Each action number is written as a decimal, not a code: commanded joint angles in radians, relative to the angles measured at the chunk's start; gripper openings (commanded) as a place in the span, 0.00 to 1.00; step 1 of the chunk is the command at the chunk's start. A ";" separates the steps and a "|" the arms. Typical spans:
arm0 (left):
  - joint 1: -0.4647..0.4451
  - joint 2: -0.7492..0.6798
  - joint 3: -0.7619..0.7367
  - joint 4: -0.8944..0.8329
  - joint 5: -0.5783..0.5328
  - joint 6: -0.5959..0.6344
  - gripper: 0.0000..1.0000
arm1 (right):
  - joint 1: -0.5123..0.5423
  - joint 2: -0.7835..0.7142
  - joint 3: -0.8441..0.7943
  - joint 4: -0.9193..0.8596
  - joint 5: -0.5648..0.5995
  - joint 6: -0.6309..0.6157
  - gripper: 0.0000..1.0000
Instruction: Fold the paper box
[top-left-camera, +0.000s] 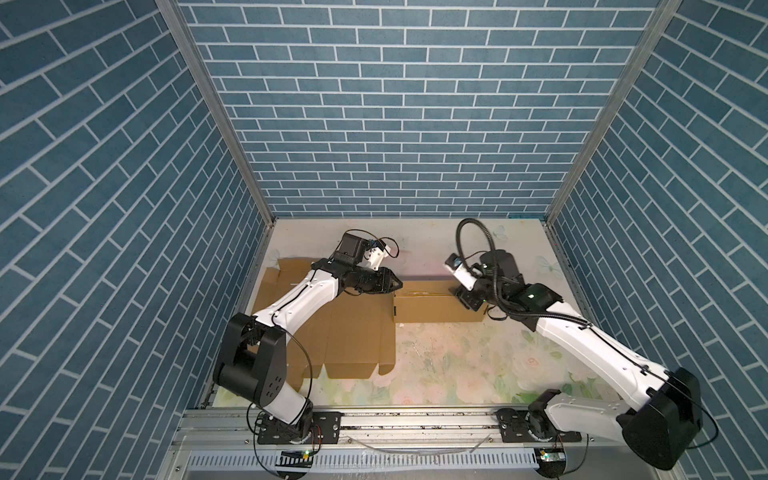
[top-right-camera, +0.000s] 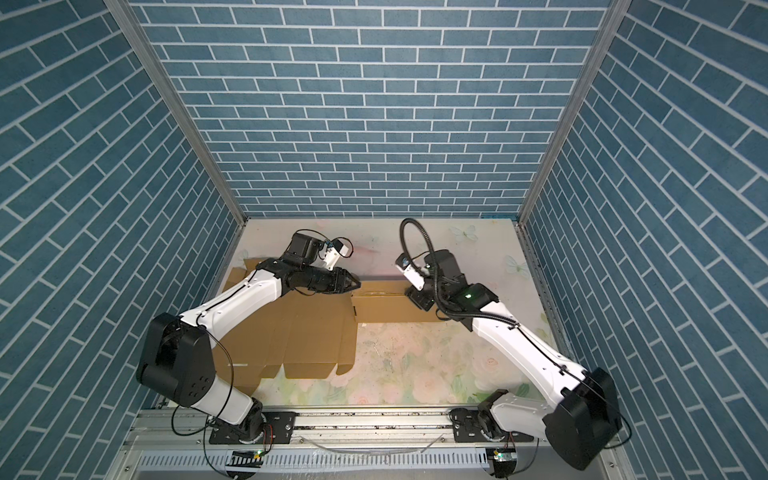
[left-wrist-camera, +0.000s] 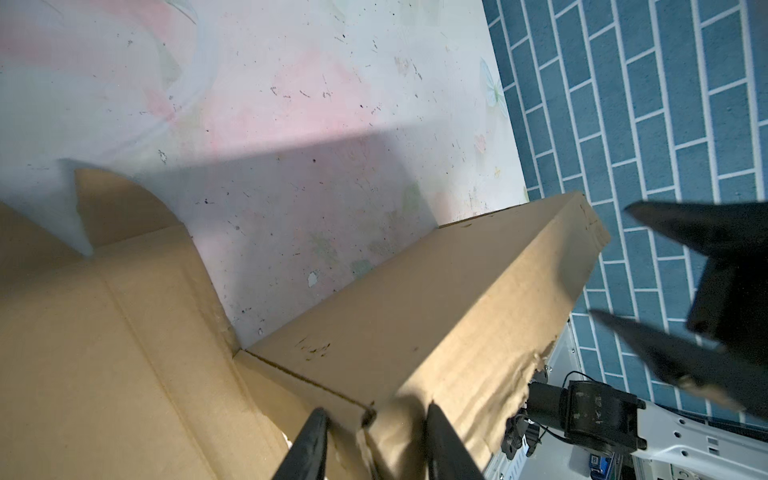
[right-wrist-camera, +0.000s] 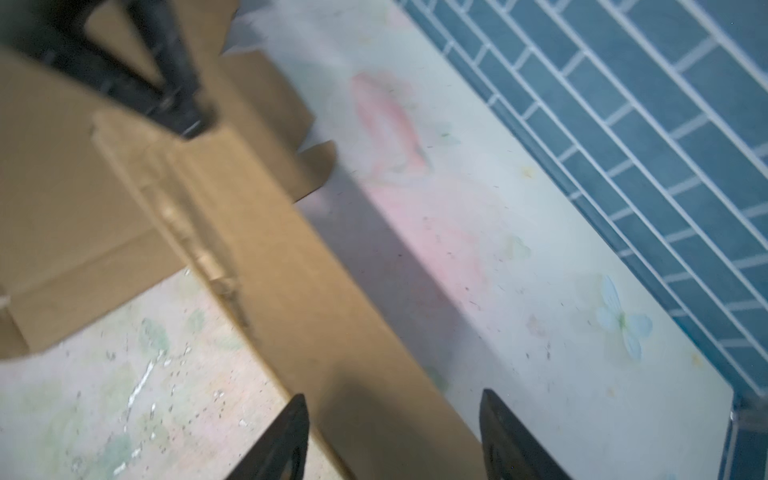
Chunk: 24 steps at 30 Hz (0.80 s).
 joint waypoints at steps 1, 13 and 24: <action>-0.003 0.035 -0.048 -0.061 -0.061 0.030 0.39 | -0.129 -0.052 0.094 -0.155 -0.032 0.379 0.65; -0.003 0.032 -0.064 -0.043 -0.067 0.030 0.39 | -0.411 0.099 0.161 -0.388 -0.398 0.587 0.55; -0.003 0.026 -0.105 -0.041 -0.078 0.044 0.39 | -0.415 0.179 0.014 -0.422 -0.330 0.540 0.38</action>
